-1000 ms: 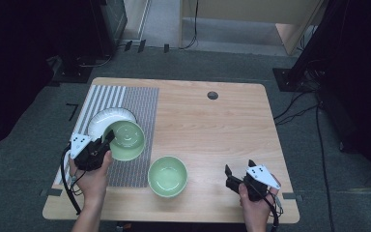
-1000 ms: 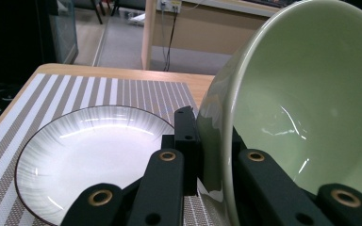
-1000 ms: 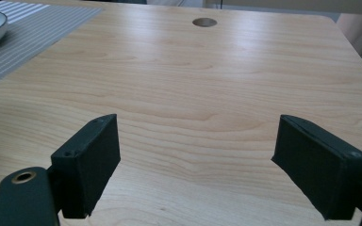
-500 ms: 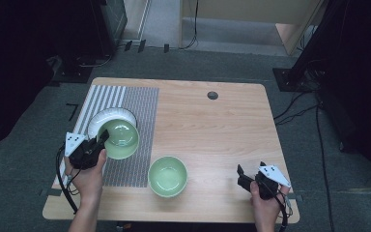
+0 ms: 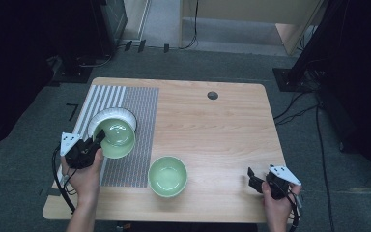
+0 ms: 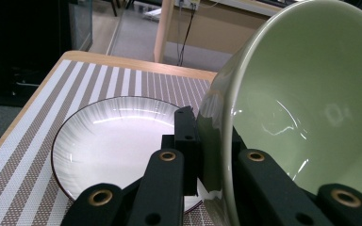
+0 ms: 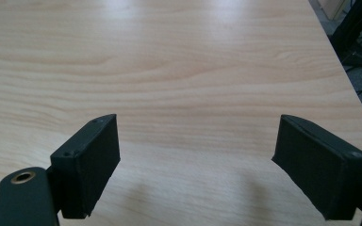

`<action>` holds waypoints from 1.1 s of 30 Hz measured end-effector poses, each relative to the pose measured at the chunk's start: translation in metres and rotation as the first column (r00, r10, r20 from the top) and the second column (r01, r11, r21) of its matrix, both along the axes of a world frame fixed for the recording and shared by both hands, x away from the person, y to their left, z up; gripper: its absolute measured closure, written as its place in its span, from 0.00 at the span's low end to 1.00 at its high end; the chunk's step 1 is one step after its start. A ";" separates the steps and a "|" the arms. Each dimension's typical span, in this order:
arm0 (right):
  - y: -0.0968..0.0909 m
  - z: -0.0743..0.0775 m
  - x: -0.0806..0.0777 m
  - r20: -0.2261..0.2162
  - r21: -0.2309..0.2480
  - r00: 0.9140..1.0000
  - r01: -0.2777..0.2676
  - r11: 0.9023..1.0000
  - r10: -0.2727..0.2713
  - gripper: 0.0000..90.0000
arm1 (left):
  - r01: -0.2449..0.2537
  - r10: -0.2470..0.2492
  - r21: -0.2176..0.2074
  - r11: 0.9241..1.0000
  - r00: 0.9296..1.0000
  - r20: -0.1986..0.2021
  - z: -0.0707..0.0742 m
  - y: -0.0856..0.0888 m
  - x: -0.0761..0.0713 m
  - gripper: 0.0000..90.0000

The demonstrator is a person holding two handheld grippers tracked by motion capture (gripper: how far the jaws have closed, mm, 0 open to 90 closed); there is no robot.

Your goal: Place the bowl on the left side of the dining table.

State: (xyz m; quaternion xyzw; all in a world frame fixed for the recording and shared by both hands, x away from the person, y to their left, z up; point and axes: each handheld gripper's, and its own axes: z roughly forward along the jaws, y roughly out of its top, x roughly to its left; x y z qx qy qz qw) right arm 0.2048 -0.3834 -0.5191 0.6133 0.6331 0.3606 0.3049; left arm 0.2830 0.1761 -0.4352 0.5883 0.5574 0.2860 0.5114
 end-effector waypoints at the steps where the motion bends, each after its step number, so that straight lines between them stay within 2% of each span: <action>1: -0.003 -0.002 0.000 -0.020 -0.002 1.000 -0.002 1.000 0.002 0.16 | -0.003 0.003 -0.001 1.000 1.000 0.000 0.000 0.000 0.000 0.94; 4: -0.010 -0.002 0.000 -0.028 0.013 1.000 0.000 1.000 0.000 0.17 | -0.002 0.002 -0.001 1.000 1.000 -0.001 -0.001 0.000 0.001 0.94; 7: -0.015 -0.002 0.000 -0.050 0.009 0.999 0.010 1.000 -0.010 0.17 | -0.002 0.002 -0.001 1.000 1.000 -0.002 -0.001 0.000 0.001 0.94; 10: -0.020 -0.003 0.000 -0.083 0.000 0.996 0.021 1.000 -0.021 0.17 | -0.002 0.002 -0.002 1.000 1.000 -0.004 -0.002 0.002 0.001 0.94; 12: -0.023 -0.004 0.001 -0.122 -0.010 0.992 0.041 0.999 -0.042 0.17 | -0.002 0.002 -0.004 1.000 1.000 -0.004 -0.002 0.003 0.001 0.94; 14: -0.025 -0.005 0.001 -0.135 -0.008 0.990 0.033 0.999 -0.034 0.17 | -0.005 0.005 -0.004 1.000 1.000 -0.008 -0.002 0.005 0.002 0.94; 16: -0.026 -0.006 0.002 -0.154 -0.027 0.987 0.037 0.999 -0.041 0.17 | -0.010 0.010 -0.011 1.000 1.000 -0.011 -0.003 0.007 0.003 0.94; 18: -0.026 -0.006 0.002 -0.155 -0.039 0.987 0.027 0.999 -0.033 0.17 | -0.014 0.014 -0.016 1.000 1.000 -0.013 -0.003 0.010 0.003 0.94; 28: -0.026 -0.006 0.002 -0.155 -0.039 0.988 0.025 0.999 -0.030 0.17 | -0.042 0.042 -0.026 0.999 0.999 -0.022 -0.004 0.020 0.010 0.94; 33: -0.028 -0.006 -0.003 -0.156 -0.037 0.988 -0.020 0.999 0.014 0.16 | -0.055 0.053 -0.047 0.997 0.998 -0.043 -0.007 0.026 0.015 0.94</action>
